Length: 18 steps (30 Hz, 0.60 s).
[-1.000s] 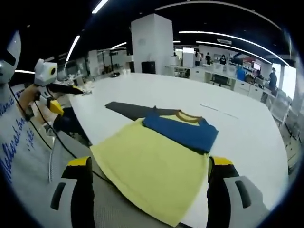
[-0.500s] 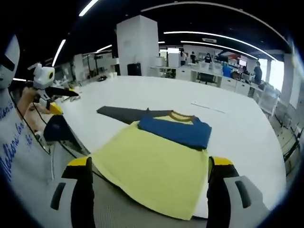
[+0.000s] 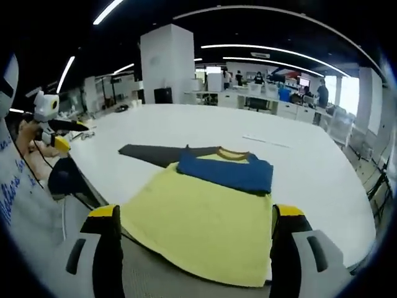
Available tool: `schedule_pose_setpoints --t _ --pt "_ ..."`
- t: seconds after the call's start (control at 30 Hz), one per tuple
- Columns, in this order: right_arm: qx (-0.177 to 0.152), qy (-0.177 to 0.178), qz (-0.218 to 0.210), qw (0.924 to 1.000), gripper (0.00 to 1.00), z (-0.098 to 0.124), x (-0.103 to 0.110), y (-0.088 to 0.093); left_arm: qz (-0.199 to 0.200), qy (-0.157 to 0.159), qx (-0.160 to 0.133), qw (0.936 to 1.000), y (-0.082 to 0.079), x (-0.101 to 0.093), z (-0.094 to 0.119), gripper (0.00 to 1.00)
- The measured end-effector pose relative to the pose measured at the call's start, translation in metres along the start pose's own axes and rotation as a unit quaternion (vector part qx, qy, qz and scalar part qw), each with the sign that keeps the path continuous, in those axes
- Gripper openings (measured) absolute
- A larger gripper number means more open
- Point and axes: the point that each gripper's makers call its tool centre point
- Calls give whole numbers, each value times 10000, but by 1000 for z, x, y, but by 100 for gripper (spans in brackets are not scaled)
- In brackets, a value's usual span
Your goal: Fold the garment on the visible template until the final outline fits inside the template.
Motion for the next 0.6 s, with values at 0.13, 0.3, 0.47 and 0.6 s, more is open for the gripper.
schedule_pose_setpoints --t 0.13,0.3,0.47,0.6 --pt "-15 180 -13 9998 100 6 -4 1 -16 -76 31 10000 1 14 -3 87" --pt "33 385 -140 9992 100 12 -13 6 -11 -65 -13 10000 -2 24 -5 83" --pt "12 447 -127 9989 100 18 -14 5 89 -143 91 9998 6 46 -11 79" --pt "67 417 -97 9991 100 20 -9 7 114 -191 177 9996 14 57 -15 73"
Point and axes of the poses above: the point that each gripper's makers call its tool centre point, and the gripper's own axes: z roughly backward along the fingers, x roughly to its left, y roughly out of its underside, and after that the axes turned 5 degrees about y, right-handed
